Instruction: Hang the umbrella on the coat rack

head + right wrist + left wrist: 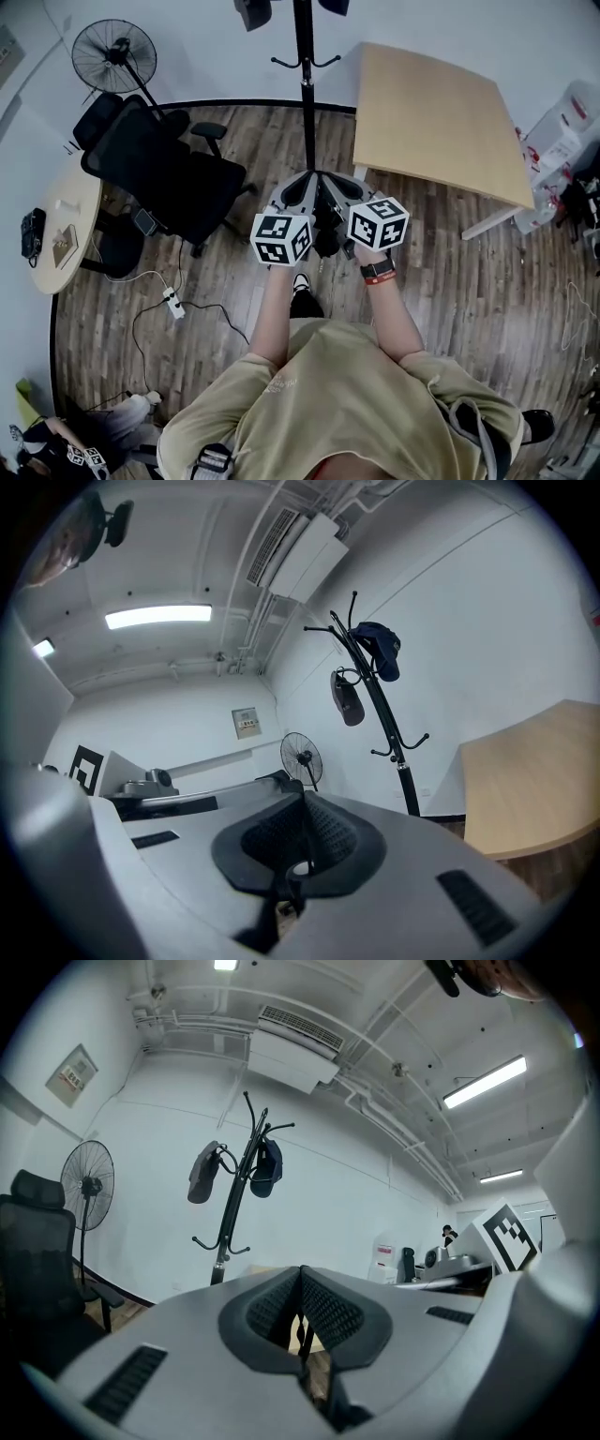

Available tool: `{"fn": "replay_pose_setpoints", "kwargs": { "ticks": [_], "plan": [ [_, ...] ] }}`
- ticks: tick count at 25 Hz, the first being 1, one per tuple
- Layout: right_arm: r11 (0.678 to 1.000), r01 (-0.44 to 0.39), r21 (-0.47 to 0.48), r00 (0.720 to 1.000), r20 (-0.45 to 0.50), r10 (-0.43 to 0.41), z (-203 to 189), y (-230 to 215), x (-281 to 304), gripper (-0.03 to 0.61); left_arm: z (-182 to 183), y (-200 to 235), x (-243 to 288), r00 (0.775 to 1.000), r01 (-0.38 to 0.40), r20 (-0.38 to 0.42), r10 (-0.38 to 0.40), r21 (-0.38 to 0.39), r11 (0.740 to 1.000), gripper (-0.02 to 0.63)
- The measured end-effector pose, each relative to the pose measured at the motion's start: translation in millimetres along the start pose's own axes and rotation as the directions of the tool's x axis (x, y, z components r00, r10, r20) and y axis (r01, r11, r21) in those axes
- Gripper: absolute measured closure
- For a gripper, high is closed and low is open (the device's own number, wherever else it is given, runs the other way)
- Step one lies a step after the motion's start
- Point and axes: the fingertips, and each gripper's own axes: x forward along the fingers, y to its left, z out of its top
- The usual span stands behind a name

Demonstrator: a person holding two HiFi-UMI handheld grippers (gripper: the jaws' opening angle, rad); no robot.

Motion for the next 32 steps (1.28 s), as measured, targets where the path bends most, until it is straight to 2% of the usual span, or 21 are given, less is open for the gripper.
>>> {"fn": "replay_pose_setpoints", "kwargs": {
  "ticks": [6, 16, 21, 25, 32],
  "plan": [
    [1.000, 0.004, -0.018, 1.000, 0.008, -0.004, 16.8, -15.8, 75.2, 0.560, 21.1, 68.4, 38.9, 1.000, -0.012, 0.027, 0.012, -0.023, 1.000, 0.589],
    [0.997, 0.074, 0.003, 0.996, 0.041, -0.074, 41.4, -76.7, 173.1, 0.560, 34.2, 147.7, 122.7, 0.998, 0.063, -0.004, -0.063, 0.006, 0.998, 0.589],
    [0.993, 0.119, 0.007, 0.991, 0.060, -0.119, 48.0, -99.9, 206.9, 0.560, 34.9, 176.3, 151.9, 0.993, 0.116, -0.015, -0.116, 0.004, 0.993, 0.589],
    [0.988, 0.155, 0.020, 0.987, 0.043, -0.156, 49.6, -126.7, 218.8, 0.560, 28.6, 183.3, 179.6, 0.988, 0.149, -0.047, -0.150, -0.007, 0.989, 0.589],
    [0.987, 0.157, 0.027, 0.987, 0.019, -0.158, 55.4, -184.0, 251.8, 0.560, 17.7, 206.1, 242.7, 0.987, 0.144, -0.066, -0.144, -0.009, 0.990, 0.589]
  ]
}}
